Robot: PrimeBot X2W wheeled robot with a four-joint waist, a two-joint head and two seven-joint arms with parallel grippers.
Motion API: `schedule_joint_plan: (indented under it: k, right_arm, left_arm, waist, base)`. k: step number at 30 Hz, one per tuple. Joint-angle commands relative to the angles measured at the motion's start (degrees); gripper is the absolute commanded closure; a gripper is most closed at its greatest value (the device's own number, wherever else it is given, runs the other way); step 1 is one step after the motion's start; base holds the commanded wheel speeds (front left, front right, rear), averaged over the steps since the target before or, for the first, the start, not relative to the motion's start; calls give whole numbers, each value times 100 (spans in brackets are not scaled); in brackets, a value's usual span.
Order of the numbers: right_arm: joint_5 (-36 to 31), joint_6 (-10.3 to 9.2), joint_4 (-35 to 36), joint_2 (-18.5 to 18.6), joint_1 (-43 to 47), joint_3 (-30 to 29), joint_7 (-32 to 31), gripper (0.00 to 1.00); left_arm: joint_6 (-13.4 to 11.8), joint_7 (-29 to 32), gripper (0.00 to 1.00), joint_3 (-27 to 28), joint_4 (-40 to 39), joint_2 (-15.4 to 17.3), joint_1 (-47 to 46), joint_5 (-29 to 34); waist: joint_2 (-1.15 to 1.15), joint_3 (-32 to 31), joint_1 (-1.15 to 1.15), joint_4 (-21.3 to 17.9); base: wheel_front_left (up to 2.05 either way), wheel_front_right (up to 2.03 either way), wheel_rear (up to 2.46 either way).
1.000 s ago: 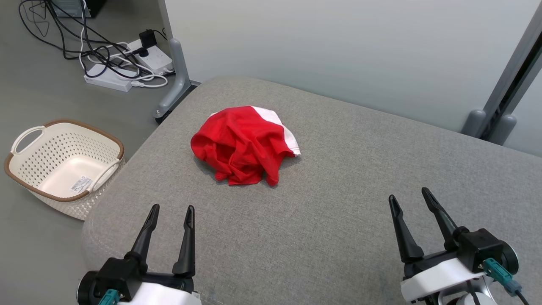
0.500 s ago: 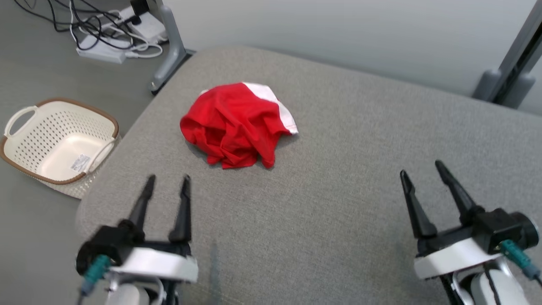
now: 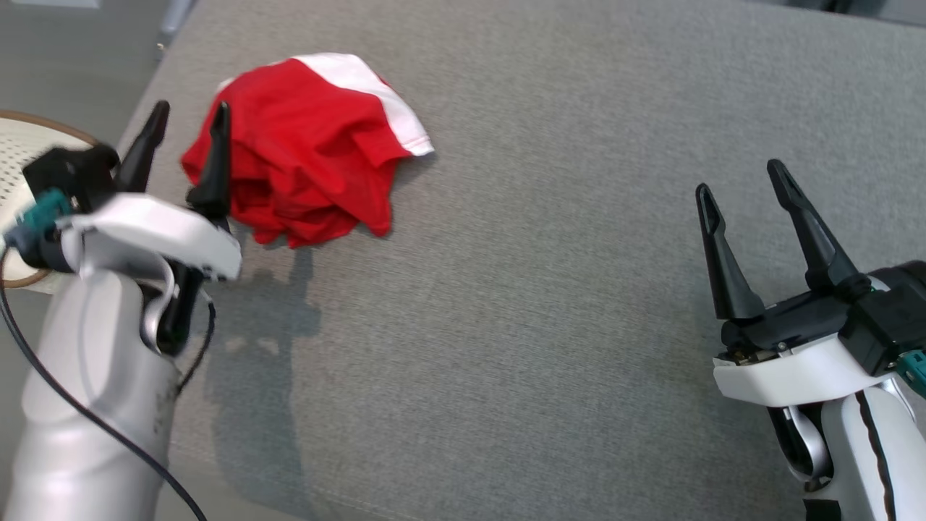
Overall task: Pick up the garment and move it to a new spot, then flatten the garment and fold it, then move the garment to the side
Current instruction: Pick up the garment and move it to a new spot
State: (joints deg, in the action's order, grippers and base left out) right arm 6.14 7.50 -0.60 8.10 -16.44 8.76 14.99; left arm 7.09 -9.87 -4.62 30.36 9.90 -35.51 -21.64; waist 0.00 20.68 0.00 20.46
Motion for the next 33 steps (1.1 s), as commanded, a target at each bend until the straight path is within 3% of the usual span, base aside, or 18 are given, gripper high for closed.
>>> schedule_joint_plan:
  k: [1, 3, 6, 12, 20, 21, 23, 24, 33]
  right_arm:
    - [18, -2, 97, 41, -101, 36, 28, 0]
    - [27, -2, 141, 45, -144, 67, 28, 0]
    - [103, -2, 269, 108, -223, 264, 28, 0]
    - [184, -2, 343, 156, -294, 355, 28, 0]
    - [114, -2, 338, 169, -355, 378, 28, 0]
    - [106, -2, 340, 167, -365, 382, 28, 0]
    - [92, -2, 331, 161, -378, 375, 28, 0]
    - [76, -2, 313, 146, -379, 367, 28, 0]
    - [101, -2, 145, 78, -293, 273, 28, 0]
  left_arm:
    - [34, 340, 0, -111, 258, 129, -379, -257]
    - [37, 556, 0, -188, 382, 181, -549, -447]
    - [33, 1121, 0, -642, 664, 615, -921, -678]
    - [36, 2158, 0, -1046, 1247, 1023, -1377, -1275]
    - [38, 2608, 0, -1367, 2005, 1096, -1658, -1430]
    - [38, 2646, 10, -1424, 2055, 1081, -1666, -1455]
    - [38, 2626, 93, -1519, 2120, 1060, -1690, -1533]
    - [37, 2550, 100, -1563, 2175, 1059, -1717, -1611]
    - [38, 1460, 100, -1691, 2178, 1227, -1762, -1672]
  waist:
    - [0, 365, 0, -335]
    - [0, 422, 0, -388]
    - [0, 580, 0, -553]
    - [0, 824, 0, -793]
    - [0, 973, 0, -943]
    - [0, 985, 0, -951]
    - [0, 996, 0, -959]
    - [0, 988, 0, -959]
    - [0, 604, 0, -916]
  base:
    - [0, 0, 0]
    - [0, 0, 0]
    - [0, 0, 0]
    - [0, 0, 0]
    - [0, 0, 0]
    - [0, 0, 0]
    - [0, 0, 0]
    - [0, 0, 0]
    - [0, 0, 0]
